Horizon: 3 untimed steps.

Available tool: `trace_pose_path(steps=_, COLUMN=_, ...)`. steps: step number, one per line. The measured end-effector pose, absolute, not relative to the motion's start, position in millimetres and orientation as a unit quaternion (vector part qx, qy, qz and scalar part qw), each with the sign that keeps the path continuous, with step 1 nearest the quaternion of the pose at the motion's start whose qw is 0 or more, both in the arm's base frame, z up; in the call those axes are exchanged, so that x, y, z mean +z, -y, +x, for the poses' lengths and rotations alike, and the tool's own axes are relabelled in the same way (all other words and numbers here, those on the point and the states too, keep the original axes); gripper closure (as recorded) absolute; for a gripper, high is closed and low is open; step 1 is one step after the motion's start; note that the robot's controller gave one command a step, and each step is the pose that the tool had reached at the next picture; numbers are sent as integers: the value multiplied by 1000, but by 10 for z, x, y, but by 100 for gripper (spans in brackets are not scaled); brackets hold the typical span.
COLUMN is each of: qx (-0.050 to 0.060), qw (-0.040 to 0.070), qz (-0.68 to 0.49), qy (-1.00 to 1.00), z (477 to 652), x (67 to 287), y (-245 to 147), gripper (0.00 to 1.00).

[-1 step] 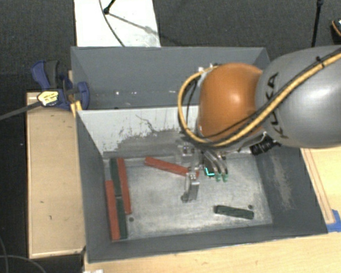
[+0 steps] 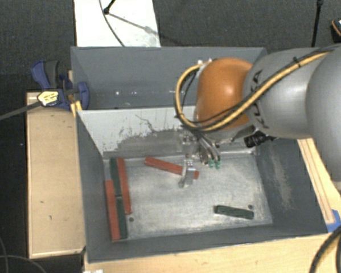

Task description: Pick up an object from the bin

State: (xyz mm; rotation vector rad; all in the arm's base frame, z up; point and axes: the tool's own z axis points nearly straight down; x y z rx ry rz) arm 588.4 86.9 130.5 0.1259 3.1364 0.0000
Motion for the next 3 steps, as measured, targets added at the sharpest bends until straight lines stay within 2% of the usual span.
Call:
trace_pose_path(steps=1, qx=-1, qw=-2, qz=45, qy=-999, z=5865, x=665, y=-640, gripper=0)
trace_pose_path(steps=2, qx=1, qw=1, qz=45, qy=-999, z=5883, x=709, y=-661, gripper=100)
trace_pose_path(steps=3, qx=2, qw=5, qz=61, qy=-998, z=5887, x=2348, y=-907, gripper=100)
